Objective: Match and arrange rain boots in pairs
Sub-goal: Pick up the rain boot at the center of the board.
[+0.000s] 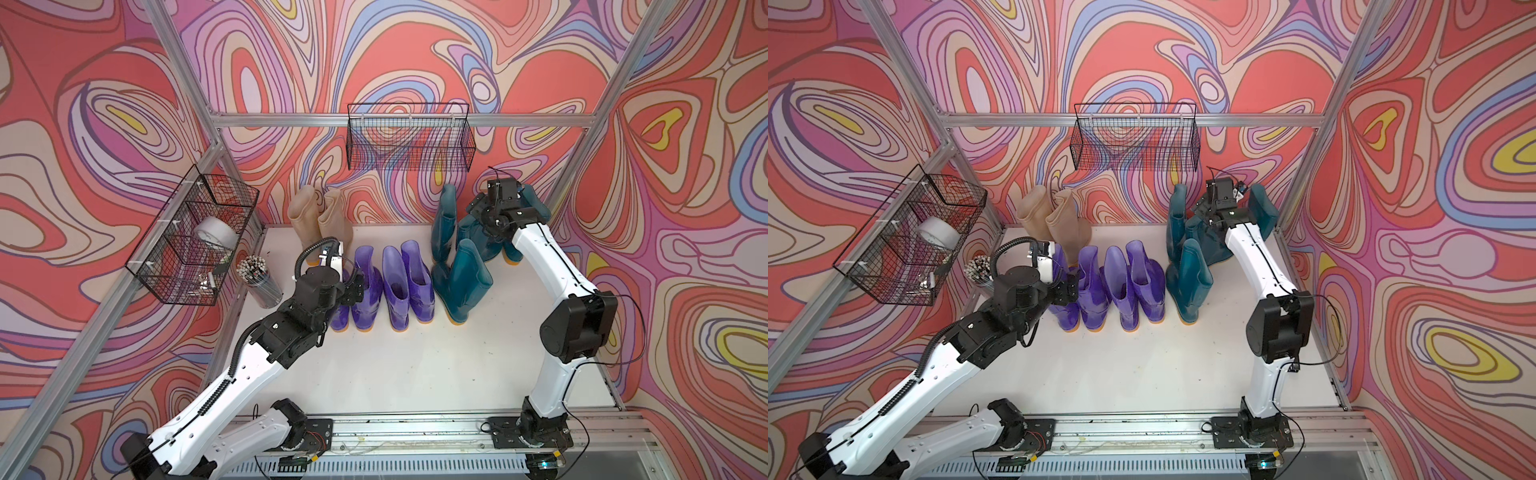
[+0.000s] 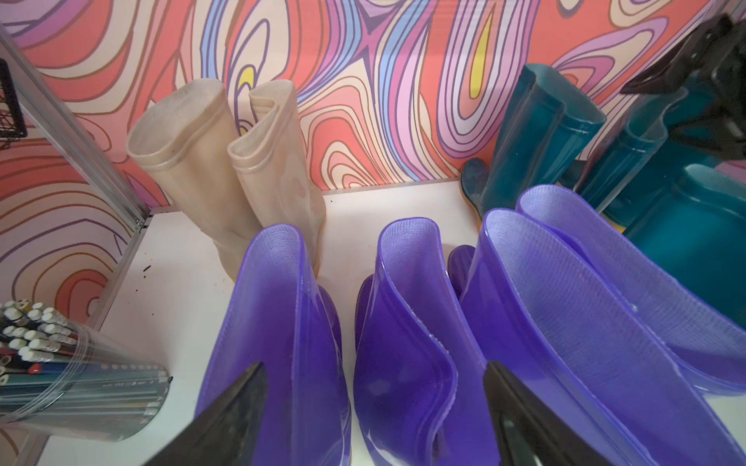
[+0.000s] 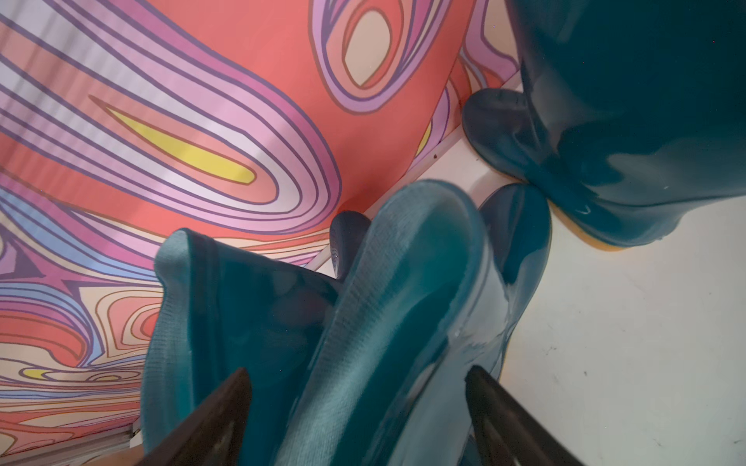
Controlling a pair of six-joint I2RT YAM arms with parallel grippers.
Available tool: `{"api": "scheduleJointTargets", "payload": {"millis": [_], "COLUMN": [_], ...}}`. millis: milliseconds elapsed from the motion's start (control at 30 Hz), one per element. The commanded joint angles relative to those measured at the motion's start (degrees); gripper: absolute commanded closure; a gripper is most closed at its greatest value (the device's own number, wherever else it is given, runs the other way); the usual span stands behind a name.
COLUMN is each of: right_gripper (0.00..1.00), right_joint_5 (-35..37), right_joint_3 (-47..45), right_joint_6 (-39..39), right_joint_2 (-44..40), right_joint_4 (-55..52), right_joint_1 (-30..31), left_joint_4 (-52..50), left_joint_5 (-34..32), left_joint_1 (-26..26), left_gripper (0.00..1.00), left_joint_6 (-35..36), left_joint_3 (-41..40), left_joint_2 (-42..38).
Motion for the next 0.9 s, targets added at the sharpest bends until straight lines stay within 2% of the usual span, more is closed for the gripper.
{"api": "scheduleJointTargets", "payload": {"millis": [0, 100, 200, 300, 433, 633, 867], "right_gripper": [0.25, 0.51, 0.83, 1.0, 1.0, 1.0, 1.0], "right_joint_5": [-0.5, -0.4, 0.7, -0.4, -8.6, -14.3, -10.0], "right_joint_3": [-0.7, -1.9, -0.3, 4.6, 13.2, 22.0, 27.4], "right_joint_6": [2.4, 0.6, -3.3, -9.3, -16.4, -25.2, -31.1], "right_joint_2": [1.5, 1.4, 1.0, 2.2, 5.8, 7.8, 10.3], "right_joint_4": [0.3, 1.1, 0.7, -1.7, -7.1, -13.1, -16.9], "right_joint_1": [0.0, 0.0, -0.1, -0.9, -3.0, -4.1, -7.2], "left_joint_4": [1.4, 1.6, 1.9, 1.9, 1.8, 1.9, 1.9], "left_joint_5": [0.3, 0.2, 0.7, 1.2, 1.4, 1.5, 2.0], "left_joint_1": [0.7, 0.7, 0.7, 0.7, 0.8, 0.9, 1.0], "left_gripper": [0.14, 0.14, 0.15, 0.15, 0.15, 0.15, 0.15], "left_joint_6": [-1.0, -0.6, -0.4, -0.4, -0.6, -0.6, -0.8], "left_joint_3": [-0.3, -0.6, -0.9, -0.7, -0.7, -0.6, -0.6], "left_joint_2": [-1.3, -2.3, -2.7, -2.5, -2.3, -1.4, -0.3]}}
